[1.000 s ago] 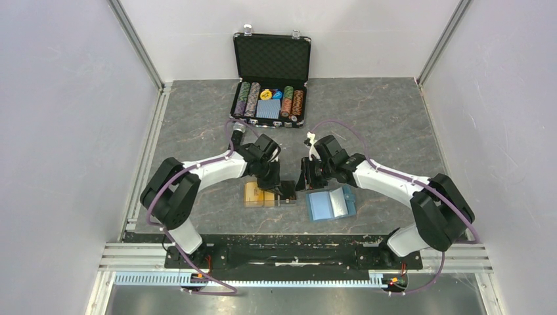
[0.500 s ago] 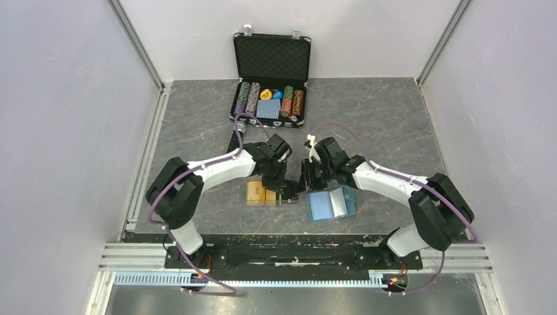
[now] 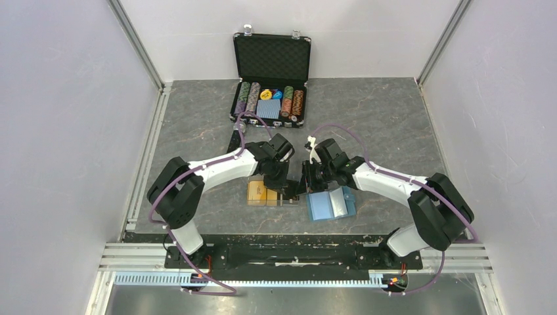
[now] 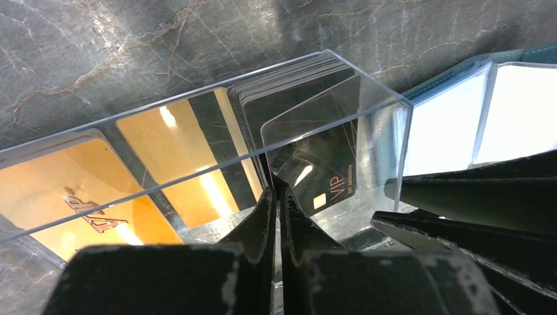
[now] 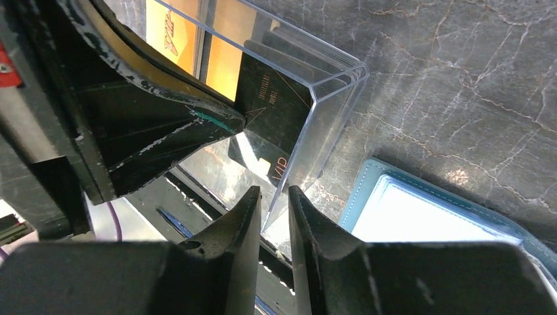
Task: Put the credit cards into the card holder
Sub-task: Pick up the credit card from the storage box, then insert the credit card into the card holder.
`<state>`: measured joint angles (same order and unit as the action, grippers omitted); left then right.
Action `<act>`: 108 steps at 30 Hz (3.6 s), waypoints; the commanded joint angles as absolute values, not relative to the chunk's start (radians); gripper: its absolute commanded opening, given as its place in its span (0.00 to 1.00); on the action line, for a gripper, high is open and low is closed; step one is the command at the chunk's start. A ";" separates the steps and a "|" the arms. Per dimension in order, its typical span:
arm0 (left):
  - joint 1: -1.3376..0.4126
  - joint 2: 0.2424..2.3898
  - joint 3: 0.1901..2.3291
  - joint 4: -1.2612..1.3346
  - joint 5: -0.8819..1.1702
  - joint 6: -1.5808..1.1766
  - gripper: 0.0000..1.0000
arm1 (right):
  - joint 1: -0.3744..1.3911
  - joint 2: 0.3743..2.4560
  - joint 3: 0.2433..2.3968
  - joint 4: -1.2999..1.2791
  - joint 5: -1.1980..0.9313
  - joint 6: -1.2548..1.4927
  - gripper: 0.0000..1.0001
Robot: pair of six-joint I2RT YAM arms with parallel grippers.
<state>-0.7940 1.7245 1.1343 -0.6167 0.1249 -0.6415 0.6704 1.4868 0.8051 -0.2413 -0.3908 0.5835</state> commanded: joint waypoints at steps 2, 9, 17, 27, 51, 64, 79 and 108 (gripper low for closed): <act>-0.807 1.651 1.138 -0.502 0.182 -0.659 0.08 | 0.675 1.485 0.801 -0.210 -0.393 0.586 0.24; -0.805 1.649 1.117 -0.452 0.228 -0.685 0.26 | 0.675 1.485 0.799 -0.212 -0.393 0.585 0.24; -0.806 1.716 1.127 -0.491 0.218 -0.686 0.15 | 0.675 1.473 0.805 -0.216 -0.385 0.583 0.24; -0.804 1.504 1.108 -0.445 0.160 -0.681 0.02 | 0.668 1.371 0.876 -0.276 -0.339 0.554 0.42; -0.675 1.078 0.595 0.381 0.647 -1.075 0.02 | 0.511 1.090 0.596 0.257 -0.866 0.860 0.51; -0.675 1.119 0.606 0.389 0.670 -1.075 0.35 | 0.512 1.100 0.576 0.318 -0.885 0.886 0.00; -0.703 1.262 0.657 0.136 0.580 -0.968 0.50 | 0.370 1.114 0.629 -0.327 -0.657 0.462 0.00; -1.049 1.875 1.339 -0.655 0.131 -0.648 0.33 | 0.207 1.269 0.612 -0.570 -0.571 0.226 0.00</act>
<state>-1.0420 1.8515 1.2938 -0.5823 0.1810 -0.7101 0.2131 1.2526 0.6022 -0.5846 -0.5213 0.2489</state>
